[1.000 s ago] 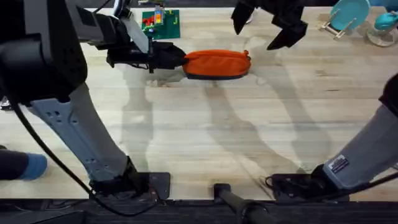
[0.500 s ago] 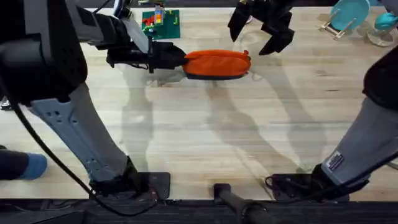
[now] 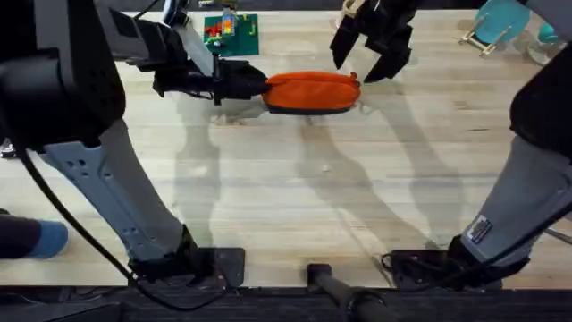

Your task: Unzip the bag, pick up the pens from the table one at a time and place them inside, then zip the bag closed.

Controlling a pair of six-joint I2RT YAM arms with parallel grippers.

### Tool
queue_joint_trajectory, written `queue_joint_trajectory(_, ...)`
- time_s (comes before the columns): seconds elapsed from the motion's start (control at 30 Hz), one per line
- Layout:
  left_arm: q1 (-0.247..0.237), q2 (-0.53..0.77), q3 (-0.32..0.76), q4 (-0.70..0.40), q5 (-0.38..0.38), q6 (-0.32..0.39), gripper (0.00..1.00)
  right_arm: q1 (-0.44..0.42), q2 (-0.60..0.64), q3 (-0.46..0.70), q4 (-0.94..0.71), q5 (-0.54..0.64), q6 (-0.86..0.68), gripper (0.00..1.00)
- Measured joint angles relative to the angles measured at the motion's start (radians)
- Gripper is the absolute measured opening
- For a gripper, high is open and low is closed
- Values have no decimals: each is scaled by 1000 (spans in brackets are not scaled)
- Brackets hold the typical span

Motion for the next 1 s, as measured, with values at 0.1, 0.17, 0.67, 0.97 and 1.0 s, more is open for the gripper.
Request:
queue_joint_trajectory(0.1,0,0,0,0,0,0,41,0,0,0,0,0,0,609)
queue_joint_trajectory(0.17,0,0,0,0,0,0,41,0,0,0,-1,0,0,606)
queue_joint_trajectory(0.67,0,0,0,0,0,0,41,-3,32,0,-5,-16,-2,333)
queue_joint_trajectory(0.97,0,0,0,0,0,0,41,-13,32,0,-7,-21,-5,150)
queue_joint_trajectory(1.0,0,0,0,0,0,0,41,-14,32,0,-10,-22,-5,111)
